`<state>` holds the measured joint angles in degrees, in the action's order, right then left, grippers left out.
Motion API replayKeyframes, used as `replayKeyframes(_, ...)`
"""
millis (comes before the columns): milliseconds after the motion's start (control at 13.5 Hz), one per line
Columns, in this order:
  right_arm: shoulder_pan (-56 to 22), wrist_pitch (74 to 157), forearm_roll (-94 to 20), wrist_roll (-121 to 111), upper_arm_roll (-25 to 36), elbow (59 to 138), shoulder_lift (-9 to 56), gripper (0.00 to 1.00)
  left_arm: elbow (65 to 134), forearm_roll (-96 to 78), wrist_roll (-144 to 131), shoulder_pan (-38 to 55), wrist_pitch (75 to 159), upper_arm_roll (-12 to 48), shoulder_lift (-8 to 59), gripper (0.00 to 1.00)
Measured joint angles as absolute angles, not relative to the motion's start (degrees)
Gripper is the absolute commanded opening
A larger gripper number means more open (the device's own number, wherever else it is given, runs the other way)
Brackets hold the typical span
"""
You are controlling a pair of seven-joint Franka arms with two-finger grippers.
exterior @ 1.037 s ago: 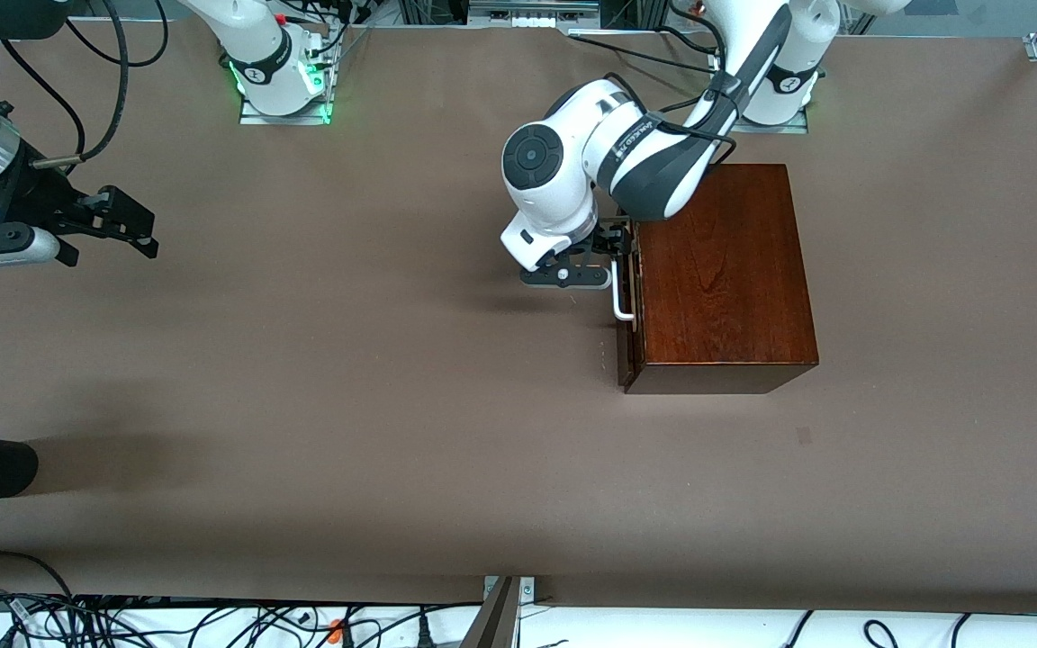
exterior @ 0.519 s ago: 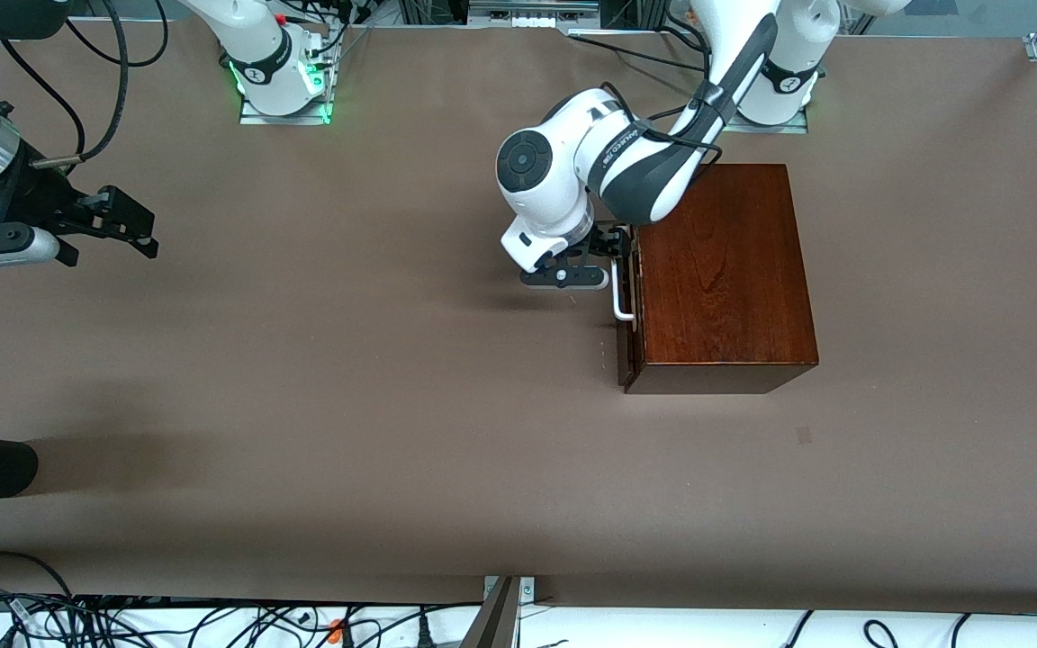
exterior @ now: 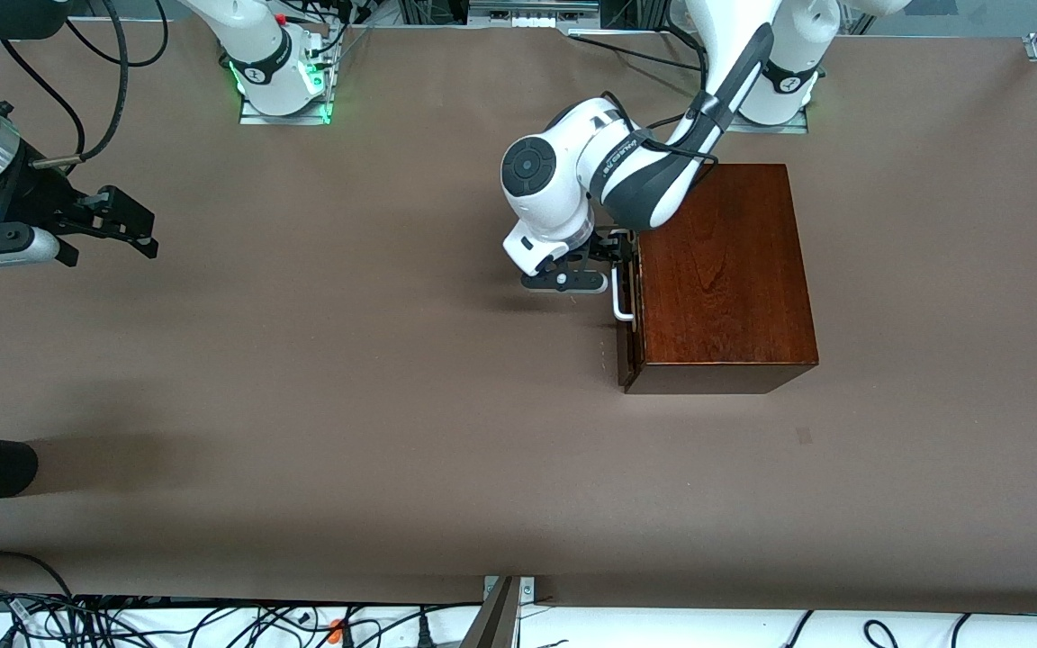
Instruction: Open drawer, take yellow block, close drawer
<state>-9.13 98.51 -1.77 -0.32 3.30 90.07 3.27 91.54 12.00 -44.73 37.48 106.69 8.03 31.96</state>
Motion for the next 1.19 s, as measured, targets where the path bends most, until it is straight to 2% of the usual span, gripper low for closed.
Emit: replayKeyframes(1185,-9.1,98.5,-1.8,-0.3,3.3,90.1,3.3,1.0,91.5,17.2,-49.0,38.7,104.7,8.0,32.3,1.0)
